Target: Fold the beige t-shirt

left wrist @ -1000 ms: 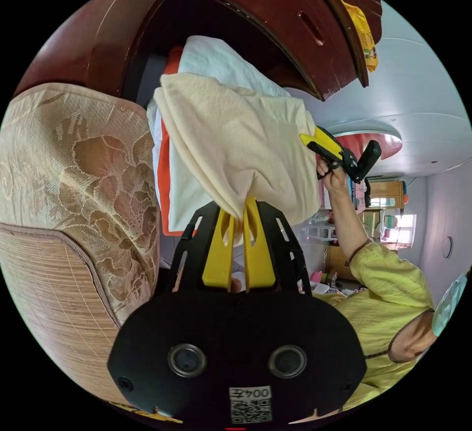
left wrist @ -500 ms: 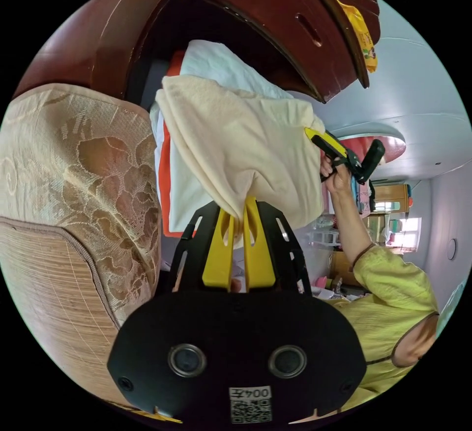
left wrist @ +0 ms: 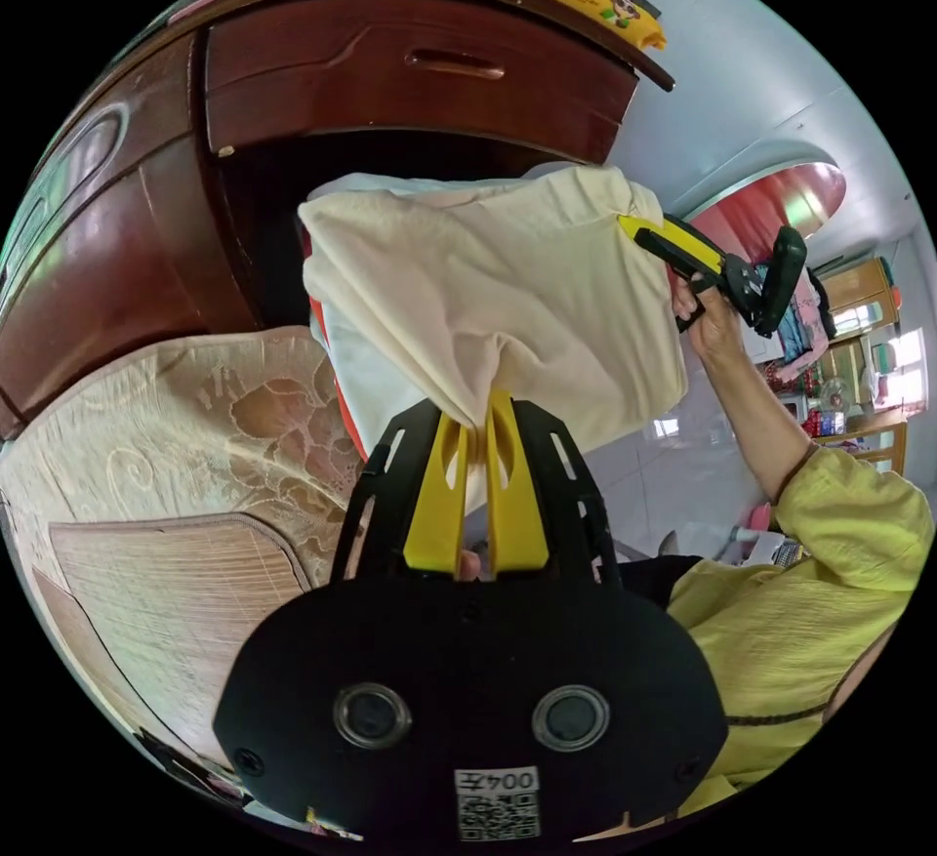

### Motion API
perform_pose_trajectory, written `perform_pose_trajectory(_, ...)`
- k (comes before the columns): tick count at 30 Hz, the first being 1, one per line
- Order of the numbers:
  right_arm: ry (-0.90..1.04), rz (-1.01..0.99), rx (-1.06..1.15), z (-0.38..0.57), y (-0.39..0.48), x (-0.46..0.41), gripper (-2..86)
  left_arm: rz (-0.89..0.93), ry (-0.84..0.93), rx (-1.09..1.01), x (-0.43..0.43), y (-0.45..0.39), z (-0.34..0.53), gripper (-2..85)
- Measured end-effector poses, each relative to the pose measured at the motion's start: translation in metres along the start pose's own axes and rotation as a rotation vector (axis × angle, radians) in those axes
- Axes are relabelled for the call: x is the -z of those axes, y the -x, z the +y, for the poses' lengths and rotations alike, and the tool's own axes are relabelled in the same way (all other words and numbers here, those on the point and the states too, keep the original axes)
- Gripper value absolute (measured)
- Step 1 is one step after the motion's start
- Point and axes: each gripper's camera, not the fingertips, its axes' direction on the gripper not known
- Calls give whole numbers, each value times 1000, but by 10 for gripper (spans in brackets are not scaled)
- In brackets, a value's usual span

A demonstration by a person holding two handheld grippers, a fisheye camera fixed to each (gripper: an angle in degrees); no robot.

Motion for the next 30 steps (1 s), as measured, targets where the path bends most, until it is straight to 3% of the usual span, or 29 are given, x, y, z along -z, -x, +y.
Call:
perform_pose_trajectory(9, -8, 1, -58, -6, 6, -26, 49, 98, 102, -41, 34, -3, -24, 55)
perform_pose_trajectory(13, 162, -107, -95, -8, 4, -84, 60, 159, 154, 52, 6, 20, -9, 54)
perform_pose_trajectory(17, 74, -104, -98, -16, 19, -73, 75, 163, 77, 84, 8, 11, 24, 51)
perform_pose_trajectory(21, 77, -161, 172, -59, 107, -67, 49, 173, 7, 133, 14, 6, 44, 49)
perform_pose_trajectory(24, 116, -70, 225, -100, 158, -90, 54, 144, -41, 159, 12, -5, 55, 47)
perform_pose_trajectory(30, 325, -349, 509, -185, 266, -187, 130, 45, -163, 139, 18, -39, 86, 48)
